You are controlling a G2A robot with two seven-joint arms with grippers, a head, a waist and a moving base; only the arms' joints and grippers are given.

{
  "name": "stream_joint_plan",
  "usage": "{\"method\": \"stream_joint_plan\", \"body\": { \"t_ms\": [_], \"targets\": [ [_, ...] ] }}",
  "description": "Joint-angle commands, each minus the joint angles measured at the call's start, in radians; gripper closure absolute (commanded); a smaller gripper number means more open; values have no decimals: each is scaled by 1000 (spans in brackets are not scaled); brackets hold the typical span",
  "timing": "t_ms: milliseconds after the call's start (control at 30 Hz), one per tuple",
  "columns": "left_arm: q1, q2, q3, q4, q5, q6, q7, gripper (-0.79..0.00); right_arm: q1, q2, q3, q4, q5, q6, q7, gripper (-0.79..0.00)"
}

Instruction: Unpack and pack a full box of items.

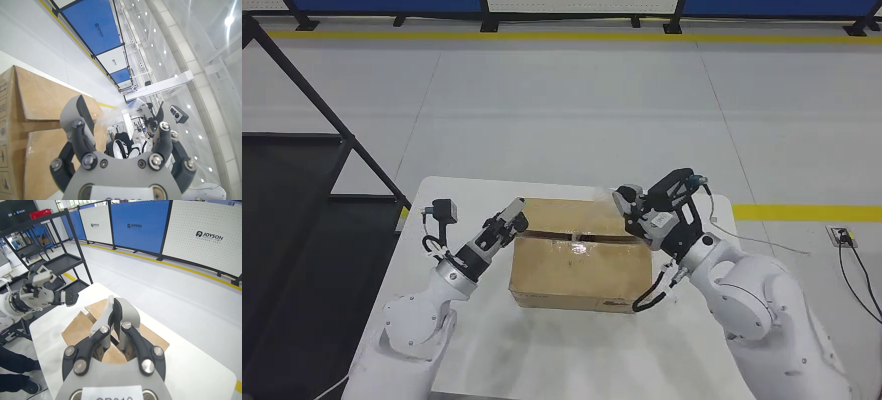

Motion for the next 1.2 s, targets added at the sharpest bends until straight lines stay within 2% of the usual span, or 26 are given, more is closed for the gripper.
{"method": "stream_joint_plan", "body": {
  "t_ms": [0, 133, 333, 533, 667, 867, 1167],
  "targets": [
    [-7, -2, 21, 5, 32, -6, 2, -409, 2, -1, 5, 3, 26, -2, -13, 0],
    [-11, -5, 47, 1, 17, -43, -24, -400, 8, -3, 0, 7, 55, -3, -19, 0],
    [-24, -3, 66, 21, 73, -44, -71, -369, 18, -3, 0, 7, 89, -15, -20, 0],
    [-39, -6, 81, 42, 82, -44, -58, -372, 6, 0, 13, 3, 125, -64, -24, 0],
    [-51, -7, 96, 48, 68, -53, -104, -369, -2, 3, 32, 8, 154, -90, -27, 0],
    [-58, -4, 98, 53, 40, -58, -184, -351, -11, 6, 41, 3, 164, -89, -33, 0],
    [-66, -3, 109, 62, 50, -54, -200, -317, -8, 8, 41, 4, 175, -102, -38, 0]
  ]
}}
